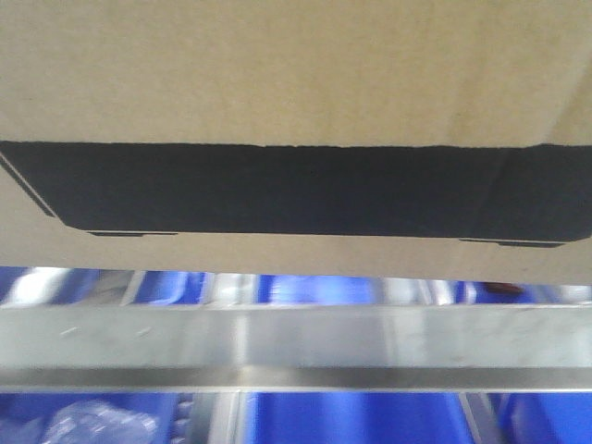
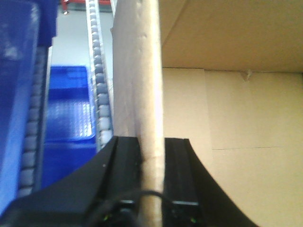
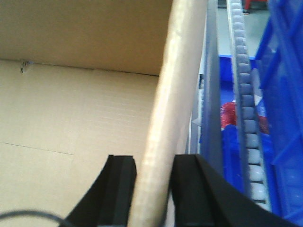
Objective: Grab box from left shelf to table start
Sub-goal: 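Hold the box with both grippers while the base turns away from the shelf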
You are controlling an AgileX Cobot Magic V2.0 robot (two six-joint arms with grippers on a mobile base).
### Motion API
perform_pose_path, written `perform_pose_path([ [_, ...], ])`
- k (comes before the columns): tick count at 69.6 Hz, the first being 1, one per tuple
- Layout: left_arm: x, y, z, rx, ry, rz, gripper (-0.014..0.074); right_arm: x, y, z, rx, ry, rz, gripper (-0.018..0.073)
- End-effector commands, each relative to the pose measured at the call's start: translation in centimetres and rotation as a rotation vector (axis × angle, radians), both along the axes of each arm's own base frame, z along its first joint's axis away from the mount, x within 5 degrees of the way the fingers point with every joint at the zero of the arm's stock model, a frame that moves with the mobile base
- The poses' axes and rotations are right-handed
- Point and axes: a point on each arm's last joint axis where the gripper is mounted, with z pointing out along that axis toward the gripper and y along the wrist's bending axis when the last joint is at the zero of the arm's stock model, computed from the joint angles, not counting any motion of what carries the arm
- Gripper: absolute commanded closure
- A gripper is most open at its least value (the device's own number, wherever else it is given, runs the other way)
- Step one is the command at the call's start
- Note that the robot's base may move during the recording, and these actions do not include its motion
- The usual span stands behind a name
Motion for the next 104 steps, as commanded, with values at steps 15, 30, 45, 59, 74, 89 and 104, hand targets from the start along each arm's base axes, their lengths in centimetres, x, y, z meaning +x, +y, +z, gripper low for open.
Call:
perform_pose_path([
  [15, 0.06, -0.98, 2.62, -0.206, -0.111, -0.064, 0.0693, 0.07, 0.08, 2.73, 0.058, -0.217, 0.0, 0.0503],
  [30, 0.03, -0.96, 2.62, -0.206, -0.111, -0.064, 0.0692, 0.07, 0.08, 2.73, 0.058, -0.217, 0.0, 0.0503],
  [45, 0.03, -0.96, 2.62, -0.206, -0.111, -0.064, 0.0693, 0.07, 0.08, 2.73, 0.058, -0.217, 0.0, 0.0503],
  [59, 0.03, -0.96, 2.62, -0.206, -0.111, -0.064, 0.0693, 0.07, 0.08, 2.73, 0.058, -0.217, 0.0, 0.0503],
  [74, 0.03, -0.96, 2.62, -0.206, -0.111, -0.064, 0.0693, 0.07, 0.08, 2.73, 0.058, -0.217, 0.0, 0.0503],
  [89, 0.03, -0.96, 2.62, -0.206, -0.111, -0.064, 0.0693, 0.07, 0.08, 2.73, 0.058, -0.217, 0.0, 0.0503],
  [104, 0.03, -0.96, 2.62, -0.206, -0.111, -0.064, 0.0693, 0.07, 0.08, 2.73, 0.058, -0.217, 0.0, 0.0503],
])
